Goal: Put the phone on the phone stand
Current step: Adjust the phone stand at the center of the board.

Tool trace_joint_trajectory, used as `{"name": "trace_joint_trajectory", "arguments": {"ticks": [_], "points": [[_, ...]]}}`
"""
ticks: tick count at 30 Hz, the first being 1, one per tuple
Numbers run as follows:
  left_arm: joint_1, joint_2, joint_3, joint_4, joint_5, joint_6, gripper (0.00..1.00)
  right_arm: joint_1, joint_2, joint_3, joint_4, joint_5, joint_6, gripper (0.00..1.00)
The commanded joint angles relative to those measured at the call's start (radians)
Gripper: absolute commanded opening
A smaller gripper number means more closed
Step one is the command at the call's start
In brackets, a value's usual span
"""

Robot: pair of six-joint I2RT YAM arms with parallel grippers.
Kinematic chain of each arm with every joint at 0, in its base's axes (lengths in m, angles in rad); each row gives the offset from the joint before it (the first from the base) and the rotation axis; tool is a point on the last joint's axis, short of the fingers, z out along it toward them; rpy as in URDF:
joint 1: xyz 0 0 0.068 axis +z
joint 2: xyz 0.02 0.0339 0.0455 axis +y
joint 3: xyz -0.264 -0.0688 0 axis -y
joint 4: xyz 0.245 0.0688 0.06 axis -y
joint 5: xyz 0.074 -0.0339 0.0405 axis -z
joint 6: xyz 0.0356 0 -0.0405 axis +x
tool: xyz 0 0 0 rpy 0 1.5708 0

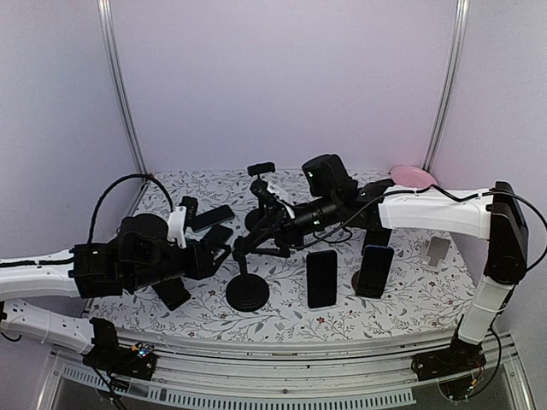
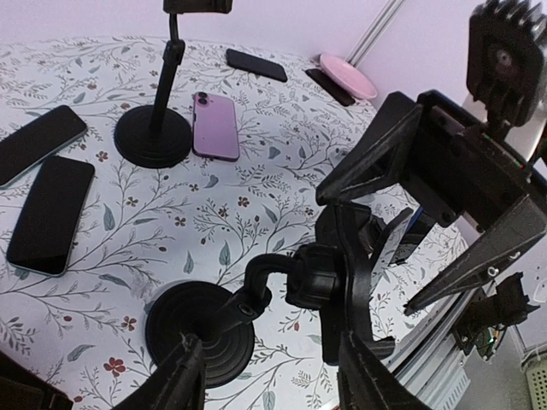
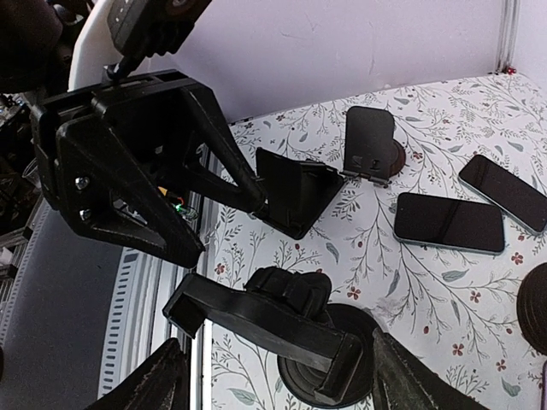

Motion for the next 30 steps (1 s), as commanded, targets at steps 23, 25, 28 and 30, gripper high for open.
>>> {"name": "trace_joint_trajectory", "arguments": {"ticks": [23, 25, 28, 30], "points": [[0.002, -0.017, 0.047, -0.072, 0.032, 0.017, 0.52, -0.010, 0.068, 0.017, 0.122, -0.128, -0.010, 0.55], [0.004, -0.020, 0.049, -0.074, 0.035, 0.017, 0.52, -0.009, 0.069, 0.014, 0.129, -0.131, -0.004, 0.54], [0.006, -0.023, 0.048, -0.079, 0.040, 0.016, 0.52, -0.009, 0.071, 0.009, 0.139, -0.130, 0.001, 0.49], [0.007, -0.023, 0.047, -0.083, 0.039, 0.015, 0.52, -0.010, 0.069, 0.003, 0.146, -0.128, 0.009, 0.42]]}}
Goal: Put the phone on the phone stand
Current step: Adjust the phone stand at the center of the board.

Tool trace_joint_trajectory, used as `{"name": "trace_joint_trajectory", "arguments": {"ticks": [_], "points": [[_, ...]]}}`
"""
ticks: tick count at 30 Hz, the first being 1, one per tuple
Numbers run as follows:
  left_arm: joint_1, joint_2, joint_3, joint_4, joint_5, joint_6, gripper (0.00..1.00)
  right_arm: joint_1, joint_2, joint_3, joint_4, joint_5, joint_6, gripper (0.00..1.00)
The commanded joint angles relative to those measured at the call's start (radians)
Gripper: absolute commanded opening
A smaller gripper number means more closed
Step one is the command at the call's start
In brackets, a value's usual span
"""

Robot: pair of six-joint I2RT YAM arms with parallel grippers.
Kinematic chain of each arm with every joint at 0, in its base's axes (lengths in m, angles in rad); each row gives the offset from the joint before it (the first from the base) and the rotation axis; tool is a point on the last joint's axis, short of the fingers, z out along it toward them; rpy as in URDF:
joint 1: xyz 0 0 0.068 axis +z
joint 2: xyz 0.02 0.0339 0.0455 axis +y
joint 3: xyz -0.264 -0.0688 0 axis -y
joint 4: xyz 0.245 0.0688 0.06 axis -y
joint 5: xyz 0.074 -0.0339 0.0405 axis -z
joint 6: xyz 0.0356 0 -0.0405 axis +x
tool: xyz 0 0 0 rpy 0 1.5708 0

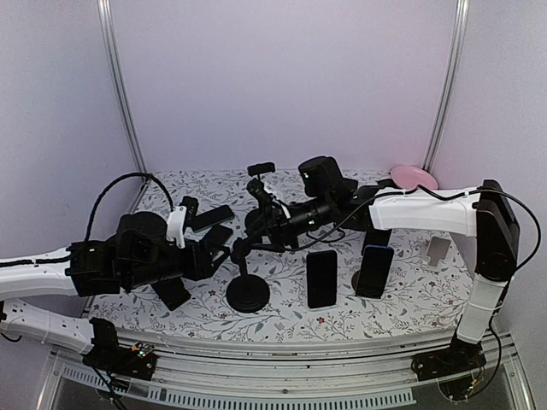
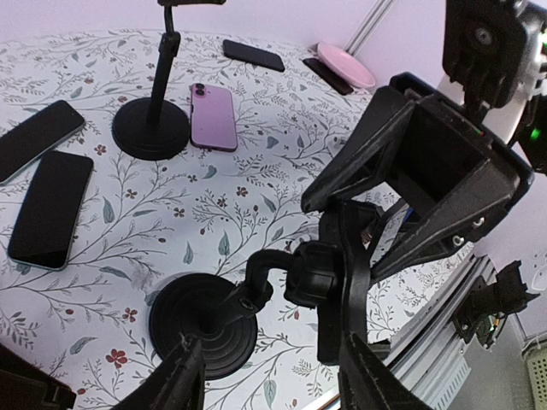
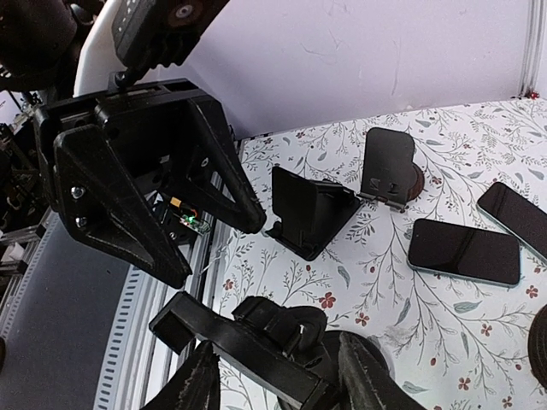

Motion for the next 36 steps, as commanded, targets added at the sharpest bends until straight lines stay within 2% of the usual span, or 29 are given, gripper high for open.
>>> {"name": "trace_joint_trajectory", "arguments": {"ticks": [1, 6, 10, 18, 29, 36], "points": [[0.006, -0.014, 0.022, -0.022, 0.012, 0.005, 0.52, 0.001, -0.002, -0.025, 0.059, -0.019, 0.026, 0.41], [0.008, -0.029, 0.018, -0.031, 0.005, 0.000, 0.52, 0.010, -0.043, -0.090, 0.127, 0.045, 0.089, 0.31], [0.007, -0.037, 0.015, -0.036, 0.000, -0.001, 0.52, 0.040, -0.091, -0.144, 0.177, 0.154, 0.161, 0.25], [0.007, -0.049, 0.002, -0.041, -0.008, -0.015, 0.52, 0.089, -0.174, -0.243, 0.258, 0.363, 0.267, 0.23], [0.007, -0.068, -0.017, -0.045, -0.012, -0.025, 0.52, 0.159, -0.215, -0.262, 0.254, 0.630, 0.376, 0.22], [0.007, -0.070, -0.025, -0.035, -0.002, -0.023, 0.52, 0.178, -0.209, -0.253, 0.228, 0.698, 0.398, 0.25]]}}
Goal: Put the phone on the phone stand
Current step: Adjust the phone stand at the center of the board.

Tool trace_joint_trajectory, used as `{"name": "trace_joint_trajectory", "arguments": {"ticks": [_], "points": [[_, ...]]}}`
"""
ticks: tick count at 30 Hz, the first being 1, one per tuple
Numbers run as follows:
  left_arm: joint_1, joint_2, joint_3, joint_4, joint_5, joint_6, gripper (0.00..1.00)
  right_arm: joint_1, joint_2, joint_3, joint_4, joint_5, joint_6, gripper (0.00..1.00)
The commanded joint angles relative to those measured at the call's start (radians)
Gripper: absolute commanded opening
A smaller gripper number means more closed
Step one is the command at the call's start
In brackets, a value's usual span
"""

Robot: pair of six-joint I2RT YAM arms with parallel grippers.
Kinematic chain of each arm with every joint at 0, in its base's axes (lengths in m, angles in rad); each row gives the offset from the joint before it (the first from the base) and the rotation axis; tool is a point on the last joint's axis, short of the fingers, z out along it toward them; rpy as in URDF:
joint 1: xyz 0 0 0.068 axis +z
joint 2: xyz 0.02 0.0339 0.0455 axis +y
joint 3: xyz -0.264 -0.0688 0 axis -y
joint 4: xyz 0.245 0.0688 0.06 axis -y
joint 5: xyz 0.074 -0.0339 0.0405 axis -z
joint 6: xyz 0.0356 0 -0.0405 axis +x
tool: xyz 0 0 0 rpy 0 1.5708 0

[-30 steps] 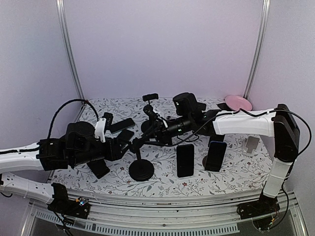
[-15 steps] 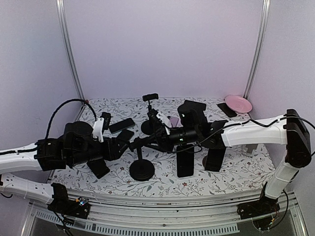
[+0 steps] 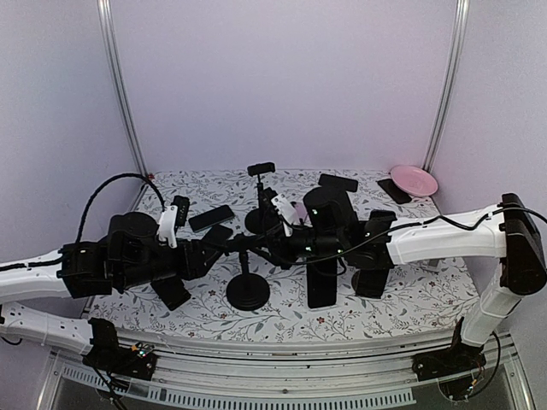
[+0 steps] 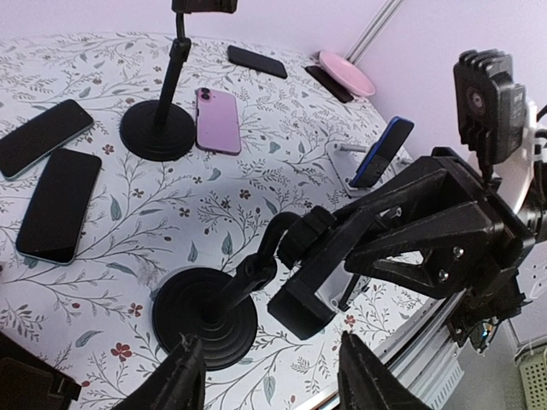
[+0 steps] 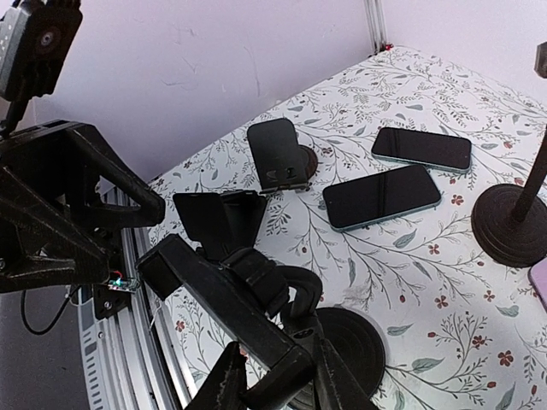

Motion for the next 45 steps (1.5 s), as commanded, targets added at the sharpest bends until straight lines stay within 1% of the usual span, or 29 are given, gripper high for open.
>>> {"name": "trace_joint_trajectory", "arguments": {"ticks": [1, 7, 10, 16, 20, 26, 28, 35, 39, 45], "points": [[0.005, -0.008, -0.015, 0.001, 0.006, -0.001, 0.52, 0.011, -0.039, 0.011, 0.030, 0.083, 0.033, 0.25], [0.004, 0.022, -0.008, 0.006, 0.020, 0.002, 0.51, 0.051, -0.045, 0.025, 0.011, 0.178, 0.053, 0.24], [0.003, 0.028, -0.009, 0.013, 0.020, 0.002, 0.51, 0.080, -0.042, 0.040, -0.012, 0.259, 0.065, 0.23], [0.003, 0.041, -0.004, 0.022, 0.001, 0.010, 0.51, 0.094, -0.023, 0.068, -0.095, 0.349, 0.111, 0.24], [0.003, 0.062, 0.012, 0.016, -0.008, 0.020, 0.50, 0.095, -0.028, 0.105, -0.127, 0.372, 0.141, 0.29], [0.002, 0.090, 0.030, 0.024, -0.007, 0.031, 0.49, 0.110, -0.016, 0.138, -0.192, 0.408, 0.160, 0.42], [0.002, 0.091, 0.033, 0.031, -0.006, 0.037, 0.48, 0.111, -0.020, 0.142, -0.203, 0.412, 0.167, 0.43], [0.002, 0.101, 0.040, 0.064, 0.027, 0.059, 0.48, 0.112, -0.030, 0.144, -0.212, 0.391, 0.171, 0.43], [0.002, 0.117, 0.042, 0.063, 0.010, 0.060, 0.48, 0.113, -0.024, 0.149, -0.216, 0.360, 0.179, 0.41], [0.016, 0.142, 0.057, 0.033, -0.033, 0.054, 0.48, 0.121, -0.034, 0.139, -0.235, 0.372, 0.217, 0.33]]}}
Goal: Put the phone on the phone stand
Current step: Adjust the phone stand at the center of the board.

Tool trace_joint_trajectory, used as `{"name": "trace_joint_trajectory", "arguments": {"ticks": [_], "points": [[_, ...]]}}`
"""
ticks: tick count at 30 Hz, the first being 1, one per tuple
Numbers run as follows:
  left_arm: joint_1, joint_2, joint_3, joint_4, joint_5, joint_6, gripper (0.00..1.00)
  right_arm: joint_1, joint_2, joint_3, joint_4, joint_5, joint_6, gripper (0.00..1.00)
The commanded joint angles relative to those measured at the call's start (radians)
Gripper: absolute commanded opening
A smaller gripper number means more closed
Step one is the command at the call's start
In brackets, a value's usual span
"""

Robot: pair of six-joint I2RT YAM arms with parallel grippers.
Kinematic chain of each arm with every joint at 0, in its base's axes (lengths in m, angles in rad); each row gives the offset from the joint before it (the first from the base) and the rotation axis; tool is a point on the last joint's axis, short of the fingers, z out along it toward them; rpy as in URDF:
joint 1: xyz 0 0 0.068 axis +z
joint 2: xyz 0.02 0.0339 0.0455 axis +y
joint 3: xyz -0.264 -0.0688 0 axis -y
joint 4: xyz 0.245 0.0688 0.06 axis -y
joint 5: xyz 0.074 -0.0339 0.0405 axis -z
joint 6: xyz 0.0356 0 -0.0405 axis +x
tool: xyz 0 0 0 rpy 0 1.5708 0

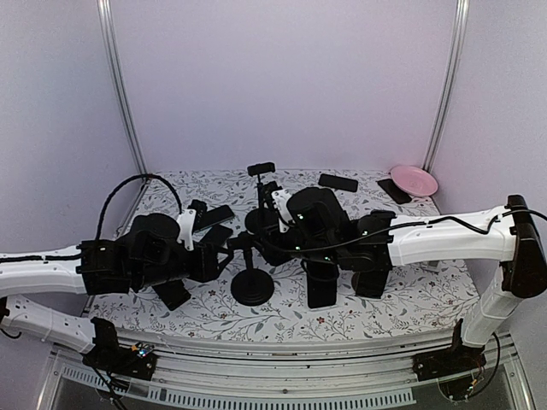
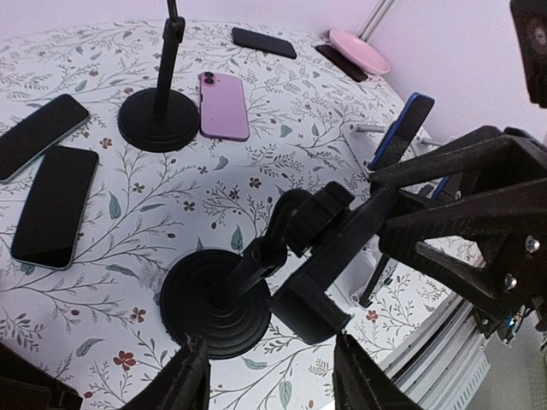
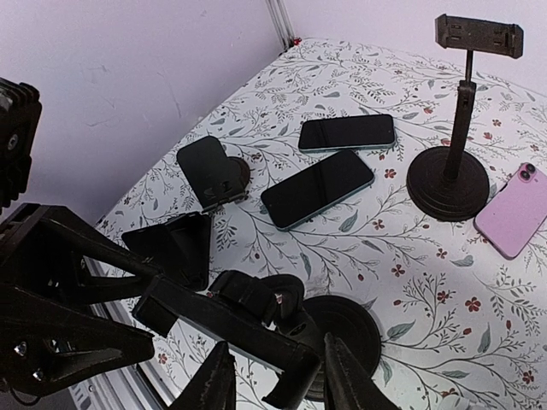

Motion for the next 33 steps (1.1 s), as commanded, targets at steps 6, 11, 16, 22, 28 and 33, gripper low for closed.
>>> {"name": "trace_joint_trajectory", "arguments": {"ticks": [6, 11, 16, 22, 28, 33], "points": [[0.038, 0.028, 0.048, -0.007, -0.020, 0.026, 0.45, 0.026, -0.047, 0.010, -0.031, 0.025, 0.054, 0.25], [0.062, 0.040, 0.052, -0.008, -0.005, 0.037, 0.44, 0.042, -0.048, 0.014, -0.035, 0.031, 0.061, 0.24], [0.066, 0.033, 0.053, -0.004, 0.035, 0.048, 0.43, 0.045, -0.059, 0.005, -0.040, 0.044, 0.074, 0.25], [0.065, -0.062, 0.024, -0.004, 0.116, 0.076, 0.45, 0.046, -0.098, -0.017, -0.028, 0.051, 0.079, 0.36], [0.070, -0.200, -0.008, -0.010, 0.112, 0.087, 0.50, 0.044, -0.132, -0.022, -0.020, 0.064, 0.076, 0.46], [0.127, -0.238, 0.024, -0.063, 0.063, 0.083, 0.53, 0.044, -0.178, -0.029, -0.020, 0.086, 0.065, 0.62]]}}
